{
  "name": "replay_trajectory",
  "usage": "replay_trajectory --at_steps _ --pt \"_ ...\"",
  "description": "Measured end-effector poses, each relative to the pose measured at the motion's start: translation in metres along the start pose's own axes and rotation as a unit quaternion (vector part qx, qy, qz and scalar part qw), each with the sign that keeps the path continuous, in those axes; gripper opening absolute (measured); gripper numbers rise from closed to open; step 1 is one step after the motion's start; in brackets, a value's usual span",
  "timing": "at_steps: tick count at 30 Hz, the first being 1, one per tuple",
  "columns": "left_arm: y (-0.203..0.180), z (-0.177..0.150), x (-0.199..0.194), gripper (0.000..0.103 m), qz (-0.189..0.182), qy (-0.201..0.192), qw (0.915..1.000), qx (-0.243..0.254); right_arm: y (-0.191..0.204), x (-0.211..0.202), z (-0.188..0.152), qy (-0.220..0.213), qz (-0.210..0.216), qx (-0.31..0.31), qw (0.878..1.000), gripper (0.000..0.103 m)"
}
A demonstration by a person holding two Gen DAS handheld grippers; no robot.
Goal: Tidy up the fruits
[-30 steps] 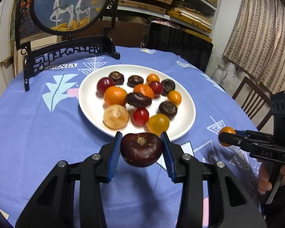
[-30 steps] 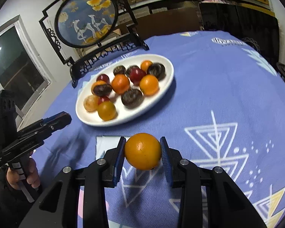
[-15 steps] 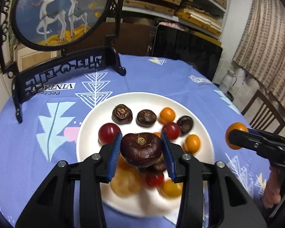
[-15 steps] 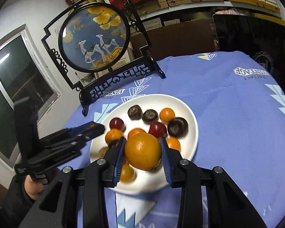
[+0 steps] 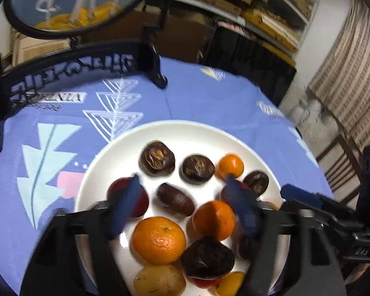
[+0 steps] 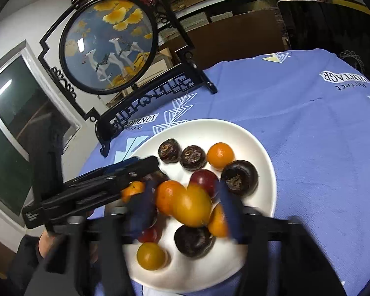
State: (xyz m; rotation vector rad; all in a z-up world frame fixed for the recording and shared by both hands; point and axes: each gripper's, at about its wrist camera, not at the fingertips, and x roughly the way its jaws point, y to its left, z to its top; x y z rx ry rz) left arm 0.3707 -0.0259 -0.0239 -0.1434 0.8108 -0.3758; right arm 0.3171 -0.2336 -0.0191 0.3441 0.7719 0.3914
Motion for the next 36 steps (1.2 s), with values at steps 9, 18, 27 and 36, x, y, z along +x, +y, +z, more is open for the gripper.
replay_trajectory --at_steps 9,18,27,36 --pt "0.010 -0.028 -0.029 0.090 0.013 -0.017 0.9998 0.006 -0.007 -0.016 -0.016 -0.013 -0.015 -0.004 1.000 0.067" --pt "0.043 -0.071 -0.057 0.098 0.050 0.019 0.9972 -0.053 0.005 -0.032 -0.047 -0.005 -0.030 -0.021 0.999 0.099" --pt "0.020 -0.127 -0.112 0.098 0.119 0.002 0.9928 0.008 0.016 -0.070 -0.103 -0.003 -0.045 -0.017 0.999 0.099" --pt "-0.016 -0.169 -0.174 0.098 0.110 -0.022 0.9931 0.033 0.050 -0.113 -0.159 -0.001 -0.087 -0.048 0.995 0.099"
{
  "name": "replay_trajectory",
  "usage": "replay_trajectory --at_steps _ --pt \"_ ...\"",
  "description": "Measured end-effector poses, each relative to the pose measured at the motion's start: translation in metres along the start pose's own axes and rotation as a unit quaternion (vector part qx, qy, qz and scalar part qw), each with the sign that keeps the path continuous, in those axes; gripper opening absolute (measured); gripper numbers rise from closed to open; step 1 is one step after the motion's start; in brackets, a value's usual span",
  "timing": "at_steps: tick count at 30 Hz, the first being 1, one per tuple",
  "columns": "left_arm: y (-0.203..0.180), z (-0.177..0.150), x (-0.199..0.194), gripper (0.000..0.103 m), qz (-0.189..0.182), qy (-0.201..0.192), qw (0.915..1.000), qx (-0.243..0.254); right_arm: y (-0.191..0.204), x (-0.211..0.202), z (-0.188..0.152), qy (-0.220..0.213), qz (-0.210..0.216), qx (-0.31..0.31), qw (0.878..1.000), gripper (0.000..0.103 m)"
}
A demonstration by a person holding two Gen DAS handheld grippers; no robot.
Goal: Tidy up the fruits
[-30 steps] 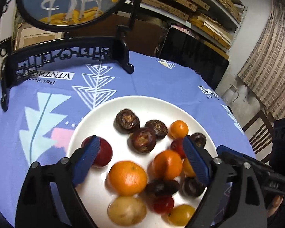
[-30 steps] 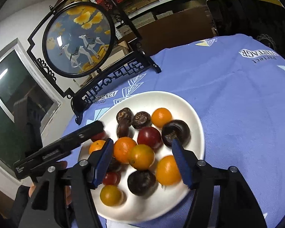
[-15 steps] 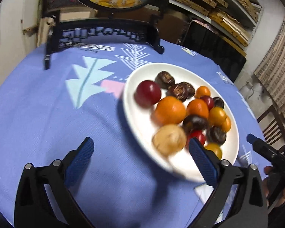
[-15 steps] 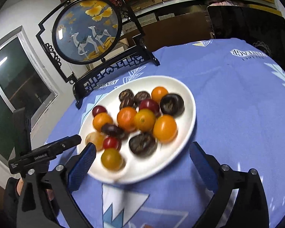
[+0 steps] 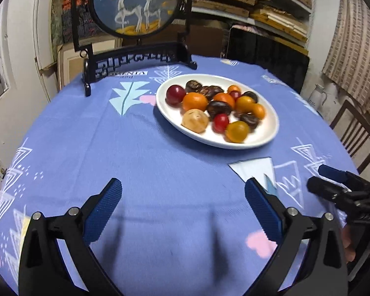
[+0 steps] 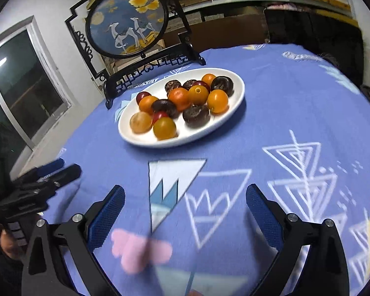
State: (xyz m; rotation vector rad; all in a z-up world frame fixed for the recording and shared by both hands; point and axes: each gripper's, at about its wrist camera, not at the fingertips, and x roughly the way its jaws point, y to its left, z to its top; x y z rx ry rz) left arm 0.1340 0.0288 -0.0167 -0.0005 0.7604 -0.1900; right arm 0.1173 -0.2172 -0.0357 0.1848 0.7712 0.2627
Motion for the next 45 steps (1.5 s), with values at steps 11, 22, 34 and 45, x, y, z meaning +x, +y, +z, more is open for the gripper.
replay_trajectory --at_steps 11,22,34,45 --pt "-0.024 -0.045 -0.091 0.098 0.037 -0.052 0.9979 0.009 0.036 -0.082 -0.045 -0.043 0.005 -0.027 0.999 0.099" --pt "-0.035 -0.056 -0.120 0.098 0.040 -0.071 0.9966 0.016 0.035 -0.116 -0.056 -0.074 -0.003 -0.028 0.997 0.099" --pt "-0.041 -0.056 -0.119 0.098 0.043 -0.073 0.9962 0.021 0.036 -0.118 -0.058 -0.080 -0.010 -0.039 0.996 0.099" --pt "-0.041 -0.054 -0.125 0.098 0.043 -0.083 0.9953 0.024 0.040 -0.124 -0.060 -0.084 -0.010 -0.047 0.995 0.099"
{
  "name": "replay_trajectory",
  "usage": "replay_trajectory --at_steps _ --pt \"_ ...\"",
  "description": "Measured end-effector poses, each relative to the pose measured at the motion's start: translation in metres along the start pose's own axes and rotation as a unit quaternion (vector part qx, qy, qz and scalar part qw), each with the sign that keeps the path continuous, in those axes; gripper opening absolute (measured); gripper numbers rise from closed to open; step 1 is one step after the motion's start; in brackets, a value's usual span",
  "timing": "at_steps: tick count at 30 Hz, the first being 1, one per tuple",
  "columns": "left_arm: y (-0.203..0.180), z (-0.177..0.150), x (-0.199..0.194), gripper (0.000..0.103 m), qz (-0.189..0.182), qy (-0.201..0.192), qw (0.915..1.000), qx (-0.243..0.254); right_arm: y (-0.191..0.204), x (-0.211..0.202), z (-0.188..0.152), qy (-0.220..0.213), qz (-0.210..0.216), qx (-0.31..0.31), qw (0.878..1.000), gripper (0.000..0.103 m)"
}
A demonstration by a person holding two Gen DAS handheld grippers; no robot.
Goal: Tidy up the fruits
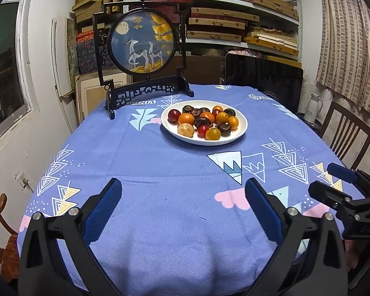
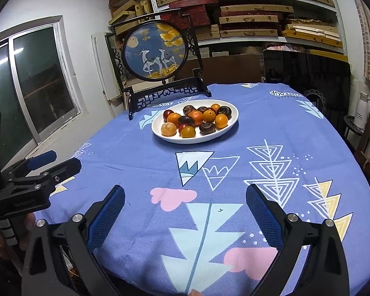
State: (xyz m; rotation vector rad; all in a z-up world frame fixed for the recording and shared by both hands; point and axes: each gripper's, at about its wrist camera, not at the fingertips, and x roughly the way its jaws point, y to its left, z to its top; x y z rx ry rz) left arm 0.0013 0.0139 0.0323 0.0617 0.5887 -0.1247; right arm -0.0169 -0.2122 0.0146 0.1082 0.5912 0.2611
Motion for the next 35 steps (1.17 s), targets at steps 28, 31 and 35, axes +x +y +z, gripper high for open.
replay_trajectory --at_steps 28,31,35 --pt "-0.003 0.002 -0.009 0.098 -0.011 -0.017 0.9998 0.003 0.004 -0.005 -0.001 -0.003 0.000 0.000 1.000 0.099" --pt "0.000 0.001 -0.006 0.098 -0.008 -0.011 0.9999 -0.005 0.004 -0.004 -0.001 -0.003 -0.001 0.001 1.000 0.099" --pt "0.001 0.000 -0.005 0.098 -0.003 -0.009 0.9999 -0.006 0.004 -0.004 -0.001 -0.002 -0.002 0.001 1.000 0.099"
